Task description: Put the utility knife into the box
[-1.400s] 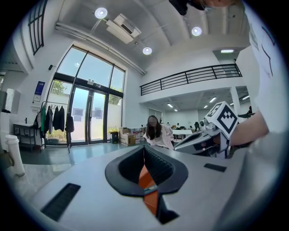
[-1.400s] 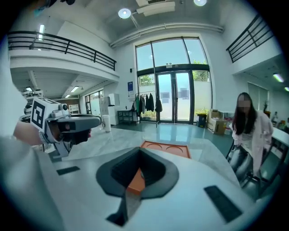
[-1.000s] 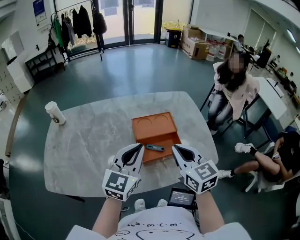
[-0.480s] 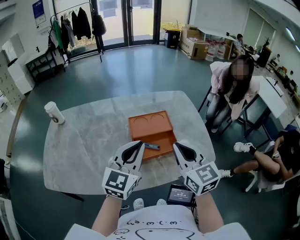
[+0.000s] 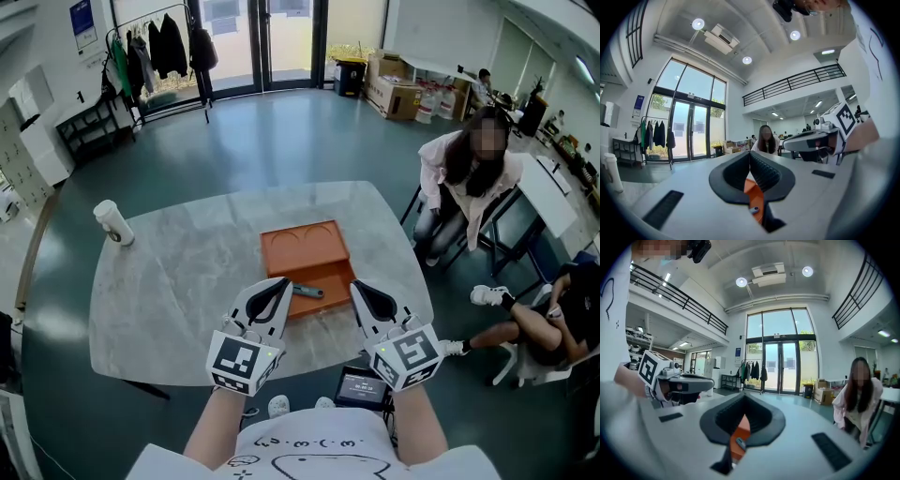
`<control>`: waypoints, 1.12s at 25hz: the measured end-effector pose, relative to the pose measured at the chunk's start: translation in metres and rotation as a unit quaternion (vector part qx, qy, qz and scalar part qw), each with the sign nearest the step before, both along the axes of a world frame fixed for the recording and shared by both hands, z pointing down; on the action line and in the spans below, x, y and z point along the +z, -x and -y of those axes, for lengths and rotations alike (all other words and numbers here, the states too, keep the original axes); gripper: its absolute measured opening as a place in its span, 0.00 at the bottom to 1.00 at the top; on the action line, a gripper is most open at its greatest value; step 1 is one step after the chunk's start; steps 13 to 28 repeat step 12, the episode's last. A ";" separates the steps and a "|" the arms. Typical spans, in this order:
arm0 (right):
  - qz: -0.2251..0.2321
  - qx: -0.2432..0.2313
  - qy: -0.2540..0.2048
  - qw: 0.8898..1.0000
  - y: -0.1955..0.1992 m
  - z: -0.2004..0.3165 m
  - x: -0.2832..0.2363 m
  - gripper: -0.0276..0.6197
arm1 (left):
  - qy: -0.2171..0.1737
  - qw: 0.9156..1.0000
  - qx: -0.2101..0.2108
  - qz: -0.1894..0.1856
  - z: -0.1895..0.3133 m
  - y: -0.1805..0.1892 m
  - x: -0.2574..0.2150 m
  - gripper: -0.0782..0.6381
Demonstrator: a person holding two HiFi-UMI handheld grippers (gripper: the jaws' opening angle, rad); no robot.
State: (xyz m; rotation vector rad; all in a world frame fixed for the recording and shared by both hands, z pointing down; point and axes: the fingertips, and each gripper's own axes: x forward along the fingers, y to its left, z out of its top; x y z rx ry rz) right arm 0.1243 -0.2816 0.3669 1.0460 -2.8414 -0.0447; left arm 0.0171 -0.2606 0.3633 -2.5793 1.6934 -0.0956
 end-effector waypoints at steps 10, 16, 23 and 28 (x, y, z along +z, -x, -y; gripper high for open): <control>-0.001 0.001 -0.013 1.000 0.005 0.002 -0.005 0.05 | -0.008 1.000 0.000 -0.003 0.003 0.003 -0.004 0.13; 0.000 0.000 -0.016 1.000 0.005 0.003 -0.006 0.05 | -0.008 1.000 0.000 -0.003 0.004 0.003 -0.004 0.13; 0.000 0.000 -0.016 1.000 0.005 0.003 -0.006 0.05 | -0.008 1.000 0.000 -0.003 0.004 0.003 -0.004 0.13; 0.000 0.000 -0.016 1.000 0.005 0.003 -0.006 0.05 | -0.008 1.000 0.000 -0.003 0.004 0.003 -0.004 0.13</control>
